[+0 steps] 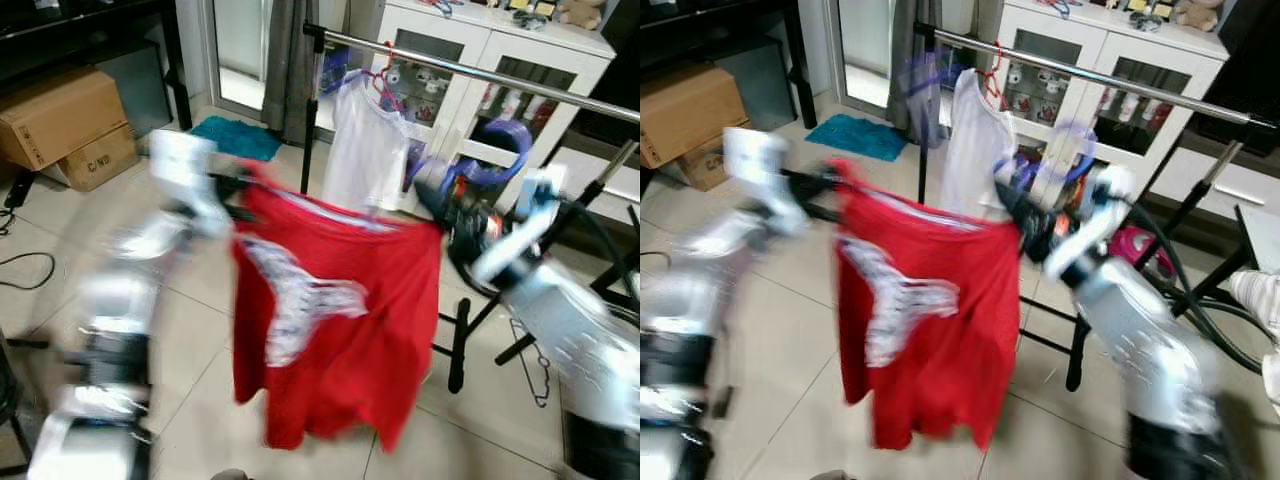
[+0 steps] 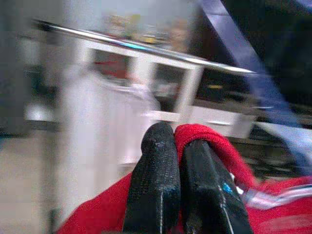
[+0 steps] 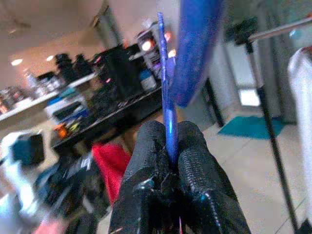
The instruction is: Hang hanger
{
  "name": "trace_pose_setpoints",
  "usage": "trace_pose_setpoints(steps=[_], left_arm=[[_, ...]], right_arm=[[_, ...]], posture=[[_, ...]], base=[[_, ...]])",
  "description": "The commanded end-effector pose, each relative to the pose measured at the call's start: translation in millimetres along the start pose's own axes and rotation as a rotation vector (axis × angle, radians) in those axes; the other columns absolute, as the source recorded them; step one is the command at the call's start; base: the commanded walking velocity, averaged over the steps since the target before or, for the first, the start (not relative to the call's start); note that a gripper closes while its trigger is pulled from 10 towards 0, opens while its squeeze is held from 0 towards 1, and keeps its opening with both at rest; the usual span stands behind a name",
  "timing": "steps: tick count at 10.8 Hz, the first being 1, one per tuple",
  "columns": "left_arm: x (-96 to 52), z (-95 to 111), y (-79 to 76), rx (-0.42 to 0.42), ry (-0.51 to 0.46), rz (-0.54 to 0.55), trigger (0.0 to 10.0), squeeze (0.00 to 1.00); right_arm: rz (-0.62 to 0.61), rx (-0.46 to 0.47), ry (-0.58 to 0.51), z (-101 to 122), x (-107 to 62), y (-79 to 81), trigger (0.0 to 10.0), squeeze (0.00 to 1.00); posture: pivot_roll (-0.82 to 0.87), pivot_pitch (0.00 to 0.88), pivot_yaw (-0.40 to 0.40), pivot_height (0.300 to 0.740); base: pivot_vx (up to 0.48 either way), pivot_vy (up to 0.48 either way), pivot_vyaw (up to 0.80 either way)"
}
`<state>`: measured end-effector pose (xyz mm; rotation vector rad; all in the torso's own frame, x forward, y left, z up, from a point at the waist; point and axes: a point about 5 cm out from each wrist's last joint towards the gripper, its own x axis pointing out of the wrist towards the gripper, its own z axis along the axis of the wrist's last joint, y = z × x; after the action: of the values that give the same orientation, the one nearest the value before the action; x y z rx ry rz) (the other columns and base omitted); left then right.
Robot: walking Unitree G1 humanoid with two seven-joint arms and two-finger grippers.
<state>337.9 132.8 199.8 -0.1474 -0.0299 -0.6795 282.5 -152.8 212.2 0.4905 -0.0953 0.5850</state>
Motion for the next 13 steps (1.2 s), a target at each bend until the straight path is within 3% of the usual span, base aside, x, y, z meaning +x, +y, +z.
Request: trace_pose_setpoints(steps=[1, 2, 3, 4, 6, 7, 8, 9, 10, 11, 13], left_arm=[[5.5, 4.4, -12.2, 0.009, -0.004, -0.046, 0.0, 0.00], [16.5, 2.5, -40.9, -0.008, 0.004, -0.148, 0.0, 0.00], [19.4, 5.9, -51.8, -0.026, -0.011, -0.192, 0.0, 0.00], [17.2, 11.0, -61.1, -0.037, -0.013, -0.257, 0.0, 0.00], [4.0, -3.6, -51.5, -0.009, 0.077, -0.220, 0.0, 0.00], [-10.4, -16.0, -34.8, 0.015, 0.123, -0.089, 0.0, 0.00], [-21.5, -22.5, -22.6, 0.027, 0.134, 0.031, 0.0, 0.00], [-38.3, -28.7, -5.2, 0.079, 0.131, 0.220, 6.0, 0.00], [-58.6, -42.4, 12.9, 0.091, 0.196, 0.451, 10.0, 0.00], [-75.9, -51.2, 16.6, 0.111, 0.202, 0.626, 10.0, 0.00], [-81.7, -55.9, 10.6, 0.086, 0.102, 0.676, 10.0, 0.00]], right_arm=[[-0.013, -0.035, -0.030, 5.7, 1.6, 0.4, 0.0, 0.00], [0.033, -0.142, 0.014, 1.5, 9.0, 10.1, 0.0, 0.00], [0.071, -0.259, 0.084, -6.3, 9.5, 13.0, 0.0, 0.00], [-0.047, -0.151, -0.029, 1.5, 11.7, 0.9, 0.0, 0.00], [-0.226, -0.099, -0.182, 19.6, 7.9, -18.1, 0.0, 0.00], [-0.321, -0.227, -0.071, 10.9, -3.5, -31.5, 0.0, 0.00], [-0.387, -0.299, 0.049, -3.4, -15.2, -40.2, 1.6, 0.00], [-0.475, -0.320, 0.181, -23.6, -30.7, -49.4, 10.0, 0.00], [-0.480, -0.321, 0.218, -36.5, -42.8, -42.6, 10.0, 0.00], [-0.532, -0.346, 0.246, -47.2, -54.5, -39.1, 10.0, 0.00], [-0.535, -0.301, 0.226, -55.0, -59.6, -27.4, 10.0, 0.00]], posture=[[-0.03, 0.000, -0.094, 0.740], [-0.02, 0.000, -0.093, 0.740], [-0.03, 0.000, -0.089, 0.740], [-0.02, 0.000, -0.080, 0.740], [-0.03, 0.000, -0.065, 0.740], [-0.03, 0.000, -0.065, 0.740], [-0.03, 0.000, -0.067, 0.740], [-0.03, 0.000, -0.068, 0.740], [-0.04, 0.000, -0.064, 0.740], [-0.05, 0.000, -0.056, 0.740], [-0.07, 0.000, -0.042, 0.740]], base=[[0.000, 0.000, 0.00], [0.000, 0.000, 0.00], [0.000, 0.000, 0.00], [0.000, 0.000, 0.00], [0.000, 0.000, 0.00], [0.000, 0.000, 0.00], [0.000, 0.000, 0.00], [0.000, 0.000, 0.00], [0.000, 0.000, 0.00], [0.000, 0.000, -0.54], [0.000, 0.000, -0.80]])
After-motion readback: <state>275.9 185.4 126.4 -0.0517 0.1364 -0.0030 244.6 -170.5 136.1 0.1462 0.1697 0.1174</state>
